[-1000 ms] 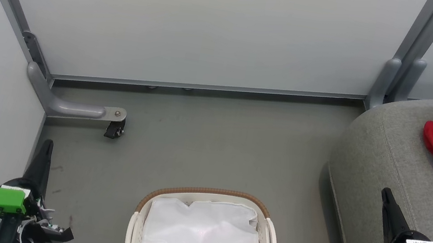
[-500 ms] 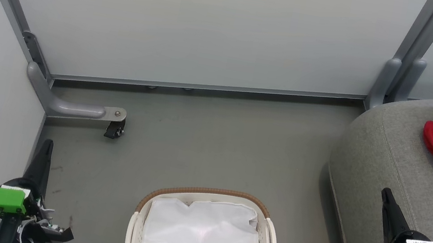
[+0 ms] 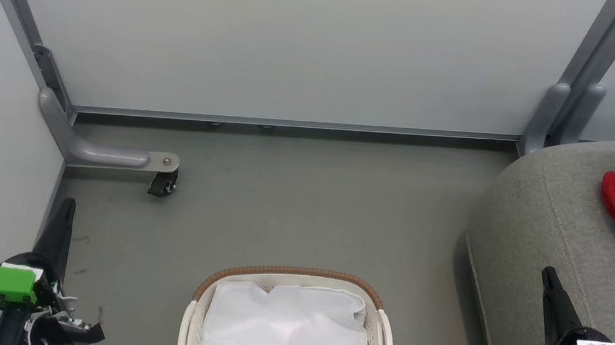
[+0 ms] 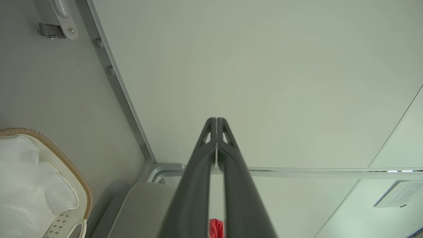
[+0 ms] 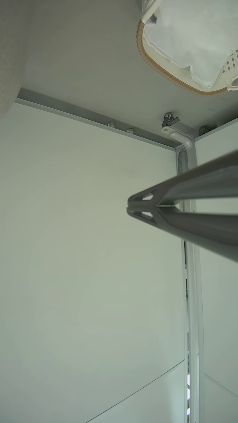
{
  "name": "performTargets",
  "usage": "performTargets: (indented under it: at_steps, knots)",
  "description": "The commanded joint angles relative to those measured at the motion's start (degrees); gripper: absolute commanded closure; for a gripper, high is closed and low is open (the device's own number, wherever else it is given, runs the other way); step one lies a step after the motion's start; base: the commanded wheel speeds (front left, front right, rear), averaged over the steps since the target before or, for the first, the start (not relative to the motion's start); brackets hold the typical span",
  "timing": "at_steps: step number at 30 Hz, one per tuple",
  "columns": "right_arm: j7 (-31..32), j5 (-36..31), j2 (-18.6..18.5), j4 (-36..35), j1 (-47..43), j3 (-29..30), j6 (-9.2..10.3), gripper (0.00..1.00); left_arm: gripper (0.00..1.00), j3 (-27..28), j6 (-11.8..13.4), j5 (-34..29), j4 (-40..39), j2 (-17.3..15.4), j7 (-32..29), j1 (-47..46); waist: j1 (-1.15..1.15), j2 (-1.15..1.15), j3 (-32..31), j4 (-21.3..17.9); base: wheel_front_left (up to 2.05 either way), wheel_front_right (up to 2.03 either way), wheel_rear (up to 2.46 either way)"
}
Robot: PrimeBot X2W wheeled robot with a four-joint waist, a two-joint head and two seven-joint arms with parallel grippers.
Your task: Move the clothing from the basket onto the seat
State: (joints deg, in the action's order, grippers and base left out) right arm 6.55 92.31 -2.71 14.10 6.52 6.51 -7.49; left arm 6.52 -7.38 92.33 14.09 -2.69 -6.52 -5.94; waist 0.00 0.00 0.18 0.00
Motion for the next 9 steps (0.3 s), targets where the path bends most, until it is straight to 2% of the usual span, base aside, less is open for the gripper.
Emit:
performTargets:
  at_steps: [1, 9]
  knots:
    - [0.17, 0.2, -0.32, -0.21, -0.61, 0.1, 0.0, 1.0, 1.0, 0.13, -0.26, 0.18, -0.13, -0.36, -0.22, -0.59, 0.0, 0.0, 0.0, 0.0, 0.0, 0.0, 0.0]
    - [0.17, 0.2, -0.32, -0.21, -0.61, 0.1, 0.0, 1.0, 1.0, 0.13, -0.26, 0.18, -0.13, -0.36, -0.22, -0.59, 0.0, 0.0, 0.0, 0.0, 0.0, 0.0, 0.0]
